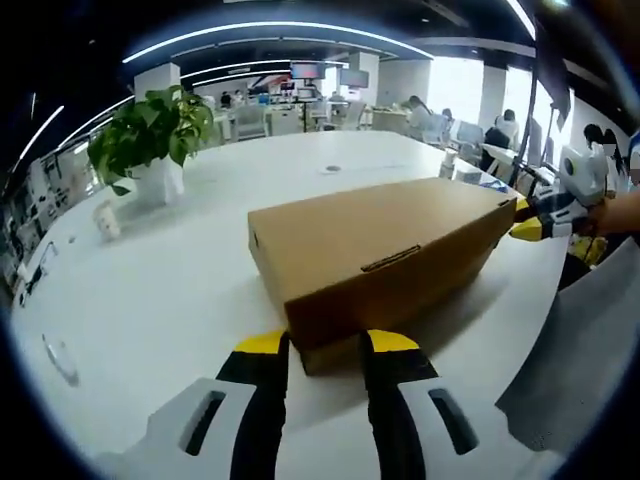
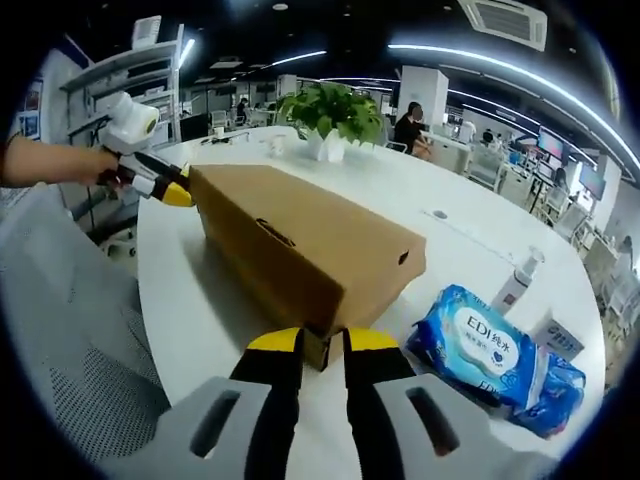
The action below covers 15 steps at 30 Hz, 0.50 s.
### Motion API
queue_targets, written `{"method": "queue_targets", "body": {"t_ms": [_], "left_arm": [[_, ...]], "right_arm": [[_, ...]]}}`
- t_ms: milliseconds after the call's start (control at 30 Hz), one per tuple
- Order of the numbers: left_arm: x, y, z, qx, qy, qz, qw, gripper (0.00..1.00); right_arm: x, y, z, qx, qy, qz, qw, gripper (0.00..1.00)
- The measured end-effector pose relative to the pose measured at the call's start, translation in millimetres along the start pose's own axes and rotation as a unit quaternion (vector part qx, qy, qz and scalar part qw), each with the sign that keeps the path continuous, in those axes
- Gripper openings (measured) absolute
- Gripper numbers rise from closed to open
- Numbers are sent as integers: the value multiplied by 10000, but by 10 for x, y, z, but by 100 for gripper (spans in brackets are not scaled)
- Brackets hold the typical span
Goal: Operate the shoe box by opening the lid, removing the specified soft item, and placing it in the target area until the item is outside and the box remains undamaged.
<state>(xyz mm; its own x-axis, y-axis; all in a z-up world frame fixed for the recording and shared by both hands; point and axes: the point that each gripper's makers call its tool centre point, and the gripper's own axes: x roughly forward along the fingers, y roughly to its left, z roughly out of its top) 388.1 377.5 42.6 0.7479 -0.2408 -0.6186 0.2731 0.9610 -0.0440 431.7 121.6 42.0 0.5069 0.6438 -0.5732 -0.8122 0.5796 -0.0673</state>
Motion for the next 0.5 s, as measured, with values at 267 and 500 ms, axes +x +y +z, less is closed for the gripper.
{"method": "queue_targets", "body": {"t_ms": [267, 500], "left_arm": [[92, 7, -117, -71, 159, -40, 9998, 29], [92, 8, -211, -195, 289, -99, 9993, 31]], "right_arm": [[62, -24, -95, 118, 144, -56, 9998, 14], [65, -18, -109, 116, 184, -46, 9998, 14]]}}
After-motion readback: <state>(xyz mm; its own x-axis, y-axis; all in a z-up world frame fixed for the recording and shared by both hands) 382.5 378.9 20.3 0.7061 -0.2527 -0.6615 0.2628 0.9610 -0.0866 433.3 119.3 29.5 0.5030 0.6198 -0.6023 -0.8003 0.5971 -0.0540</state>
